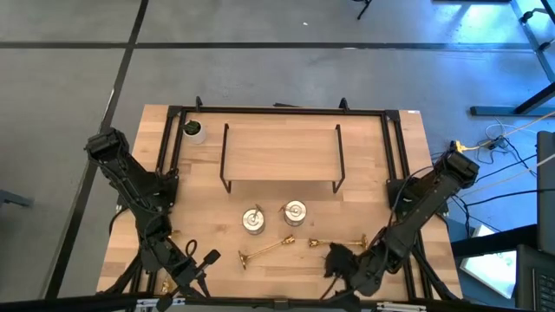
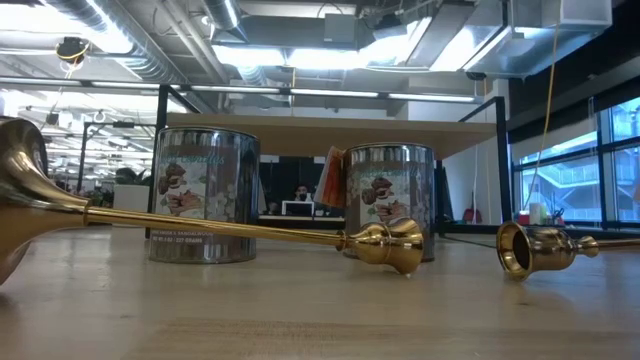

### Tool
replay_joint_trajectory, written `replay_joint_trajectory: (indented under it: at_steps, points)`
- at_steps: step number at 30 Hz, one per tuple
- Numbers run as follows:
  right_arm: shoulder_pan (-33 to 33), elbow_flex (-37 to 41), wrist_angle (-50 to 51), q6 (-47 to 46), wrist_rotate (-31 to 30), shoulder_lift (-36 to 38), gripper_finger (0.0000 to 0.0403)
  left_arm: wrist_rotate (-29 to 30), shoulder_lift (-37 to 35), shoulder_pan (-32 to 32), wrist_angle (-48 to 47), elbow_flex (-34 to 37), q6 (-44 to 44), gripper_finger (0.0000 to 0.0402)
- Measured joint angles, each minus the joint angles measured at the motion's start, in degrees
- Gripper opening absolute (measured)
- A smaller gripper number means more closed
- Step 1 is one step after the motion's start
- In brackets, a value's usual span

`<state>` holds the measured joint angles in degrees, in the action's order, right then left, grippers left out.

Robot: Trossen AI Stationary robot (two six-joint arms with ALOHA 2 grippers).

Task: Pick & Place candle stick holders
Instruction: Put the bottom right silver scented candle on the shelf

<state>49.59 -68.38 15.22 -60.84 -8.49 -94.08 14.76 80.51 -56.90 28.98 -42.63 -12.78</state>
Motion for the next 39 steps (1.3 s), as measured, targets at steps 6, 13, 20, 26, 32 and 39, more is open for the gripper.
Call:
replay_joint_trajectory:
  at_steps: [6,13,20,26,32,39]
  points:
    - [1.95,-0.08,-15.82,9.07,0.71,0.02,0.0399,0.00,0.00,0.00,0.02,0.00,-0.02,0.0006]
    - [2.54,-0.09,-38.51,19.09,6.80,-1.32,0.0399,0.63,0.00,0.00,0.00,0.00,0.00,0.0006]
    - [3.08,-0.32,-48.36,33.07,8.82,-1.49,0.0399,0.63,0.00,0.00,0.02,0.00,-0.02,0.0006]
    - [3.77,-8.11,-20.09,34.40,1.05,-1.67,0.0399,0.63,0.00,0.00,0.01,0.00,-0.17,0.0006]
    - [6.36,-24.38,27.47,17.07,-8.40,-7.96,0.0399,0.63,0.00,0.00,0.00,0.00,-0.17,0.0006]
    - [5.91,-29.44,40.19,0.01,1.69,-14.23,0.0399,1.08,0.00,0.00,0.01,0.00,-0.43,0.0006]
